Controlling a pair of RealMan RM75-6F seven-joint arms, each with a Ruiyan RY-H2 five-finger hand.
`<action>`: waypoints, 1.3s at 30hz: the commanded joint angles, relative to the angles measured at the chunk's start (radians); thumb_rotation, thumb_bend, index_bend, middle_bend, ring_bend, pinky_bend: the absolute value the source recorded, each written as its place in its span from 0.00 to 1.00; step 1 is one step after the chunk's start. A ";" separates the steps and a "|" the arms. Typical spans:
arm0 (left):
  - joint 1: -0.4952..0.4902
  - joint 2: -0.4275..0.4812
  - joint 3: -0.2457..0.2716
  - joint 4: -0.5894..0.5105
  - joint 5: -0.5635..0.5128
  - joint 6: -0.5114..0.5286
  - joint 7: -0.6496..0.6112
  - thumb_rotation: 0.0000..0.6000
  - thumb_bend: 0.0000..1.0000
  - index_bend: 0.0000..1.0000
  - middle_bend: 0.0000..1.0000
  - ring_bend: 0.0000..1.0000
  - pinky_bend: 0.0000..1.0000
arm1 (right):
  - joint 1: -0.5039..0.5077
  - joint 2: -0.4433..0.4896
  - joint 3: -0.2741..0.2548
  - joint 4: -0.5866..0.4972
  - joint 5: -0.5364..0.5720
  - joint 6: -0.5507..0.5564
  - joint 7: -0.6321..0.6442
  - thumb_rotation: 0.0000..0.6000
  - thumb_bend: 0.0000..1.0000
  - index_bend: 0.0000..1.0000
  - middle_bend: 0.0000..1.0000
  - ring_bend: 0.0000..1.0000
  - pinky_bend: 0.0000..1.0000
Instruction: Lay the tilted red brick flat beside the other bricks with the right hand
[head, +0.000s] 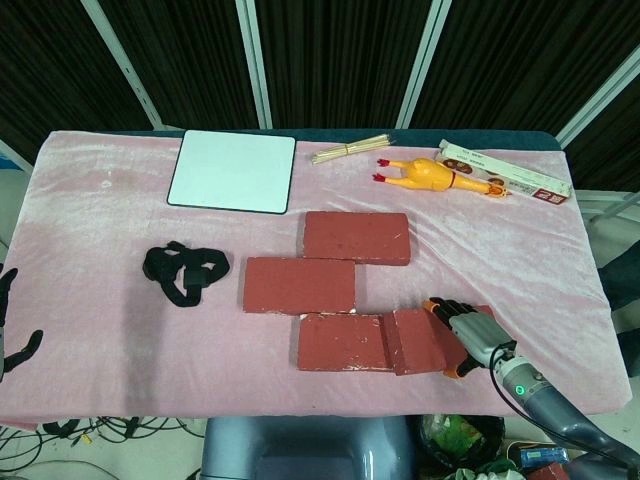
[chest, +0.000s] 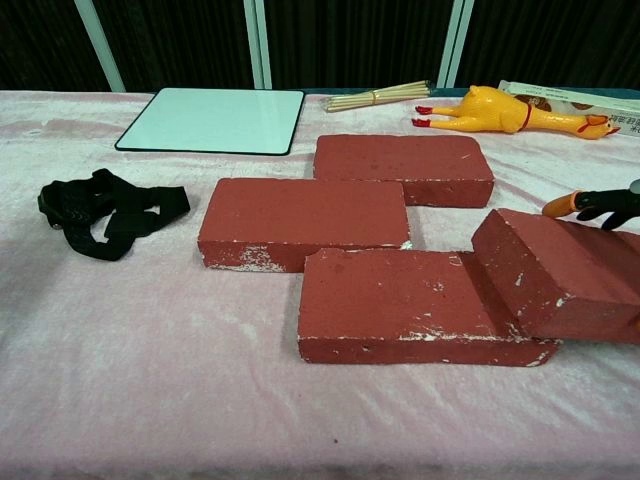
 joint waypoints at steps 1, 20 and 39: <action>0.000 0.000 0.000 0.000 -0.001 0.000 0.000 1.00 0.25 0.08 0.03 0.00 0.00 | 0.004 -0.007 0.005 0.005 0.007 0.000 -0.001 1.00 0.00 0.01 0.15 0.11 0.10; 0.001 0.001 0.001 -0.004 0.002 0.001 -0.005 1.00 0.25 0.08 0.03 0.00 0.00 | 0.007 -0.039 0.055 0.032 0.048 0.080 -0.032 1.00 0.00 0.25 0.31 0.23 0.10; 0.001 0.006 -0.002 -0.009 -0.006 -0.004 -0.023 1.00 0.25 0.08 0.03 0.00 0.00 | 0.245 -0.145 0.140 -0.121 0.776 0.388 -0.849 1.00 0.00 0.29 0.35 0.28 0.10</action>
